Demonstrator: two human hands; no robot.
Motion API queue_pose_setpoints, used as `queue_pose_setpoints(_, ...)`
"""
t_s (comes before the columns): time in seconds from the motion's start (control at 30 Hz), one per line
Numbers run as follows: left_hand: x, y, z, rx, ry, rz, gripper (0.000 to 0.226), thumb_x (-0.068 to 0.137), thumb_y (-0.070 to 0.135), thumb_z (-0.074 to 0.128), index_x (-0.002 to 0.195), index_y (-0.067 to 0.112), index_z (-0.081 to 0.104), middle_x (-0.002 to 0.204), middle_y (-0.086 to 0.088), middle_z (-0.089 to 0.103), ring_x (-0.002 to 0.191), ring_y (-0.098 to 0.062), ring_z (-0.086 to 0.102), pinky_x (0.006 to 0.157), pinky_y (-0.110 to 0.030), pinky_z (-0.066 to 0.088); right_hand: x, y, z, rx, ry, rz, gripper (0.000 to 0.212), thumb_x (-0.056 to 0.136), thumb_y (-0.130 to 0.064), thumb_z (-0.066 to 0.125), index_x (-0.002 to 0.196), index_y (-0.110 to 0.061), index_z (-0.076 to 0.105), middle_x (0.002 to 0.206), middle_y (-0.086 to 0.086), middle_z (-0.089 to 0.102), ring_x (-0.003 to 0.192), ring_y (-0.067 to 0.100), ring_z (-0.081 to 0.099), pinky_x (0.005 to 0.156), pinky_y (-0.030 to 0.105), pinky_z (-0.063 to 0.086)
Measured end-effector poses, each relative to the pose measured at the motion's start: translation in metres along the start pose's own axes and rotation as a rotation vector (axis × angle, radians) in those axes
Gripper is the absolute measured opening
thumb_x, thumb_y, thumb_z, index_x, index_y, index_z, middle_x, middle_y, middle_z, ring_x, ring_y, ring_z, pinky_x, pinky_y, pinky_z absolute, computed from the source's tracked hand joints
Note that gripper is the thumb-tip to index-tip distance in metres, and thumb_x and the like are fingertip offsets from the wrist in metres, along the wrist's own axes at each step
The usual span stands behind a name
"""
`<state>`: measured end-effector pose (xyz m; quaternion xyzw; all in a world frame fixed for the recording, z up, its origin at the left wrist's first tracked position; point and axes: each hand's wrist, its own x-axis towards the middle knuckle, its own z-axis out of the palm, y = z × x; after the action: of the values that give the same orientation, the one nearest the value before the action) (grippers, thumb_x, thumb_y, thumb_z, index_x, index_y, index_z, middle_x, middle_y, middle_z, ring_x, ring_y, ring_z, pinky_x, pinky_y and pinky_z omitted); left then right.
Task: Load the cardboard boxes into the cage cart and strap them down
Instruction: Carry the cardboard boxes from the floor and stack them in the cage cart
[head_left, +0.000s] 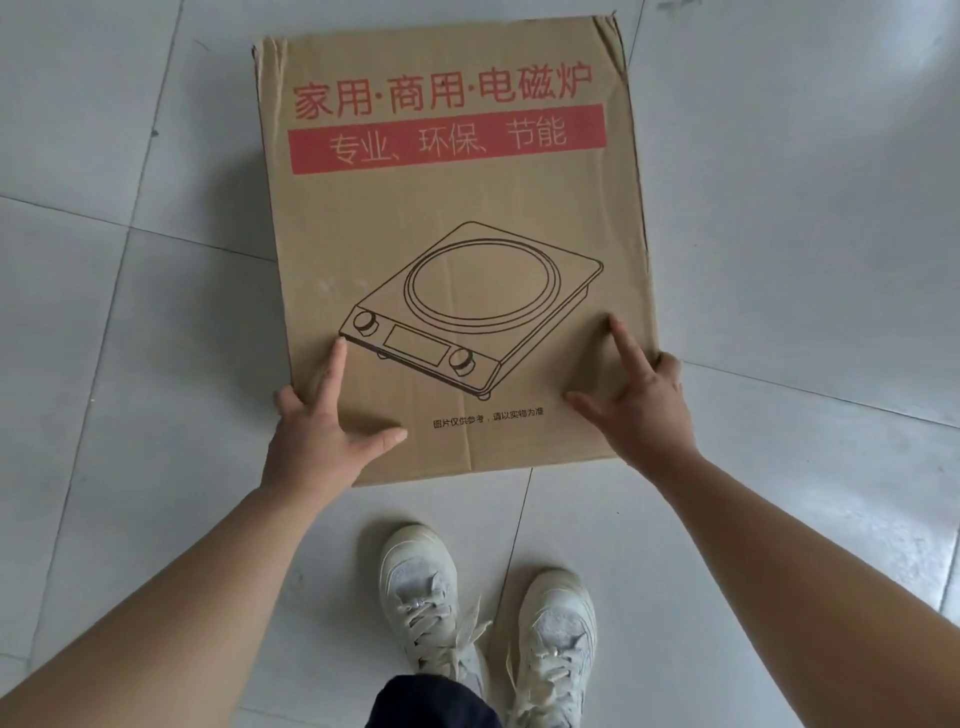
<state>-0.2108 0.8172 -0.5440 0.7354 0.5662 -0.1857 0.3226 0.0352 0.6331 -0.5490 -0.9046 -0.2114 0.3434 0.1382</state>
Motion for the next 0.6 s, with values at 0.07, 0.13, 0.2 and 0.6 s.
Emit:
queue_pose_setpoints(0.07, -0.007, 0.005, -0.010, 0.022, 0.007, -0.015, 0.115, 0.055, 0.071, 0.073, 0.139, 0.062, -0.004, 0.129, -0.016, 0.031, 0.090, -0.037, 0.060, 0.082, -0.039, 0.047, -0.004, -0.005, -0.011, -0.015, 0.015, 0.004, 0.095, 0.070, -0.058, 0.071, 0.144, -0.055, 0.010, 0.133, 0.012, 0.033, 0.120, 0.032, 0.043, 0.094, 0.043, 0.046)
queue_pose_setpoints(0.13, -0.017, 0.013, -0.027, 0.038, 0.030, -0.012, 0.111, 0.050, 0.080, 0.066, 0.139, 0.064, 0.000, 0.128, -0.013, 0.034, 0.090, -0.033, 0.059, 0.080, -0.039, 0.047, -0.010, -0.011, -0.028, -0.006, 0.032, -0.001, 0.092, 0.070, -0.060, 0.071, 0.143, -0.054, 0.015, 0.131, 0.010, 0.035, 0.118, 0.031, 0.044, 0.093, 0.044, 0.047)
queue_pose_setpoints(0.2, -0.029, 0.027, -0.049, 0.014, 0.065, 0.000, 0.111, 0.043, 0.085, 0.059, 0.139, 0.062, 0.009, 0.126, -0.009, 0.035, 0.094, -0.030, 0.058, 0.081, -0.038, 0.047, -0.020, -0.020, -0.051, 0.026, 0.070, 0.003, 0.085, 0.069, -0.061, 0.070, 0.141, -0.052, 0.026, 0.127, 0.009, 0.038, 0.119, 0.029, 0.045, 0.095, 0.042, 0.045)
queue_pose_setpoints(0.6, -0.173, 0.177, -0.221, 0.055, 0.185, 0.172, 0.102, 0.046, 0.082, 0.066, 0.137, 0.050, 0.035, 0.140, -0.007, 0.029, 0.124, -0.028, 0.046, 0.095, -0.043, 0.044, -0.166, -0.063, -0.248, 0.177, 0.249, 0.117, 0.063, 0.068, -0.066, 0.065, 0.127, -0.050, 0.050, 0.131, 0.007, 0.042, 0.119, 0.027, 0.050, 0.097, 0.042, 0.045)
